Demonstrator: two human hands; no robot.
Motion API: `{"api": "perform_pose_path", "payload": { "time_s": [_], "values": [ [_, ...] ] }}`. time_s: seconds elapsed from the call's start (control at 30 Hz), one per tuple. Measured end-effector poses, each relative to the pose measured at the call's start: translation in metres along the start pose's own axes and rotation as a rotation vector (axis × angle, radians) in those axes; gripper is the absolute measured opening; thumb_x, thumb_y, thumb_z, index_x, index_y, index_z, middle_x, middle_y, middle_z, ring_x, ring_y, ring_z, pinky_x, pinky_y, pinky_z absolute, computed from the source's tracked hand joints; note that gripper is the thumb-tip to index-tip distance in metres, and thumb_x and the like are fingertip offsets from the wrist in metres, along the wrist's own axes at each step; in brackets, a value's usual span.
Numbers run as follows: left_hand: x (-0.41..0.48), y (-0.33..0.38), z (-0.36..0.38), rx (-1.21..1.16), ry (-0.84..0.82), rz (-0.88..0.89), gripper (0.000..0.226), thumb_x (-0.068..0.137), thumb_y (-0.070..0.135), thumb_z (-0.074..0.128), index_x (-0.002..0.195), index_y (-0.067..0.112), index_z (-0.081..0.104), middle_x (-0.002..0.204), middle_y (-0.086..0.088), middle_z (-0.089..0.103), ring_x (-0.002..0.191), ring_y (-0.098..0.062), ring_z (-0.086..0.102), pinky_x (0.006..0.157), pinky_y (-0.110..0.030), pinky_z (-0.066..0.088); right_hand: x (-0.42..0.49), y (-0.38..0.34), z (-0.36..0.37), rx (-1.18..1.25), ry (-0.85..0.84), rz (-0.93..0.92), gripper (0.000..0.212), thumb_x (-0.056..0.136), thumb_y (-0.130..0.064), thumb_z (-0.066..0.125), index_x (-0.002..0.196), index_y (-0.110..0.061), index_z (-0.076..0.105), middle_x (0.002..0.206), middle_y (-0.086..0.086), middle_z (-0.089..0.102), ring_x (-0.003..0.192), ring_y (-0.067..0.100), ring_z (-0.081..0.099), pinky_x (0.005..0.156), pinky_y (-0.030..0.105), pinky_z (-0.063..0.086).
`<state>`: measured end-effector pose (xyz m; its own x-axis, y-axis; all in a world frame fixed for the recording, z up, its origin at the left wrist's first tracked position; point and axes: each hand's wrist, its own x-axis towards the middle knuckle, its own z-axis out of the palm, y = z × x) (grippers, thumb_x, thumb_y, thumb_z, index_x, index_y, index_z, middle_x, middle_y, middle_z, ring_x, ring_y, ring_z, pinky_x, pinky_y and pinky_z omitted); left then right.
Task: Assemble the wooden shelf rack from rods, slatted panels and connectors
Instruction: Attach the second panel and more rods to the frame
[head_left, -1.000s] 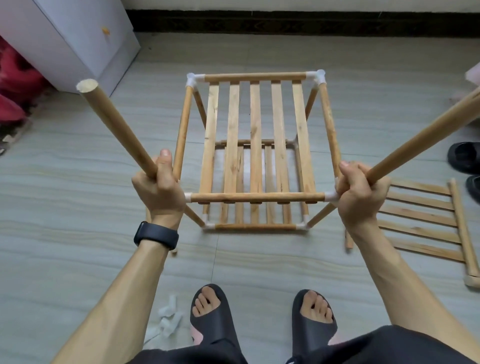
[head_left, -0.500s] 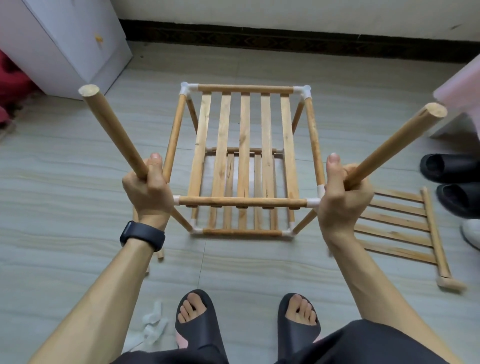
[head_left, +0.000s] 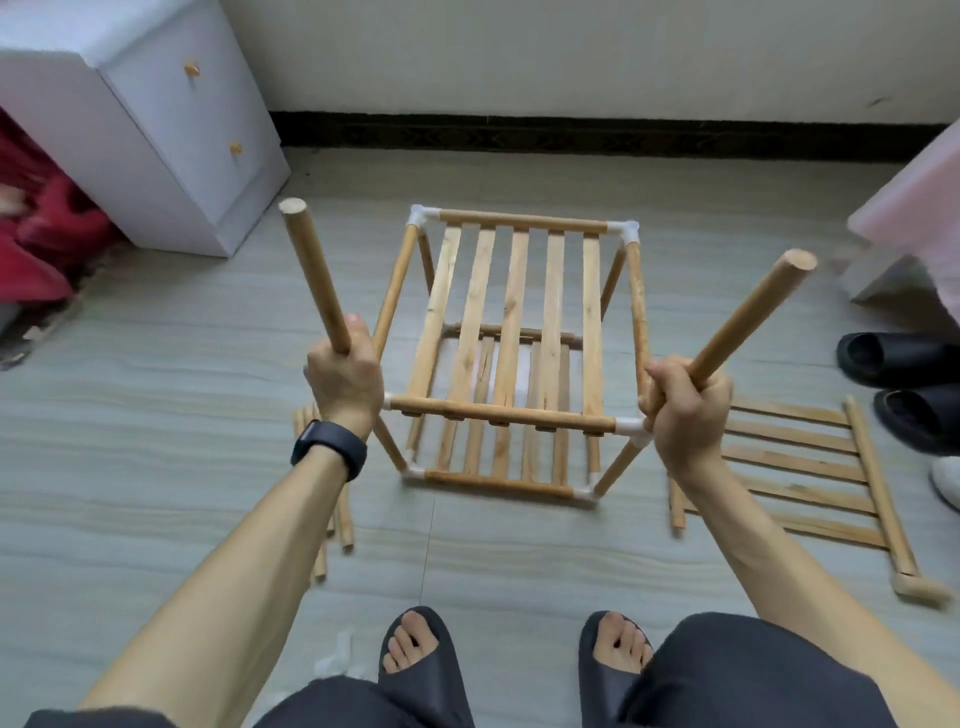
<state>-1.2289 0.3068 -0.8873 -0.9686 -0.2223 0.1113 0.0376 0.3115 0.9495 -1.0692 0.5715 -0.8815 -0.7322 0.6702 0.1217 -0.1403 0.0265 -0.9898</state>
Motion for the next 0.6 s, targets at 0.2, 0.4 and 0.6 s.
{"api": "perform_pose_path", "payload": {
  "time_s": [0.2, 0.4, 0.6],
  "values": [
    [0.016, 0.019, -0.03, 0.415, -0.242, -0.107, 0.089, 0.086, 0.06, 0.067, 0.147, 0.018, 0.019, 0.146, -0.016, 0.038, 0.136, -0.036, 0.037, 0.109, -0.051, 0.038, -0.058, 0.004, 0.04, -0.23, 0.064, -0.025, 0.044, 0.102, -0.04, 0.055, 0.063, -0.023, 0.043, 0.051, -0.009, 0.044, 0.056, 0.013, 0.046, 0.057, 0.032, 0.038],
    [-0.091, 0.037, -0.052, 0.127, -0.601, 0.21, 0.043, 0.09, 0.08, 0.032, 0.126, 0.058, 0.042, 0.132, 0.018, 0.052, 0.121, 0.01, 0.049, 0.087, -0.004, 0.04, -0.091, 0.017, 0.057, -0.766, -0.555, -0.344, 0.034, 0.099, -0.047, 0.048, 0.126, -0.025, 0.05, 0.119, -0.009, 0.052, 0.108, 0.011, 0.049, 0.092, 0.037, 0.045],
    [-0.109, 0.036, -0.05, 0.248, -0.474, 0.381, 0.041, 0.098, 0.047, 0.058, 0.135, 0.031, 0.049, 0.122, 0.018, 0.061, 0.107, 0.01, 0.057, 0.087, -0.013, 0.051, -0.042, 0.019, 0.02, -1.287, -0.62, -0.309, 0.079, 0.092, -0.071, 0.04, 0.16, -0.034, 0.022, 0.17, -0.002, 0.007, 0.157, 0.023, -0.001, 0.125, 0.053, 0.013]
  ]
}}
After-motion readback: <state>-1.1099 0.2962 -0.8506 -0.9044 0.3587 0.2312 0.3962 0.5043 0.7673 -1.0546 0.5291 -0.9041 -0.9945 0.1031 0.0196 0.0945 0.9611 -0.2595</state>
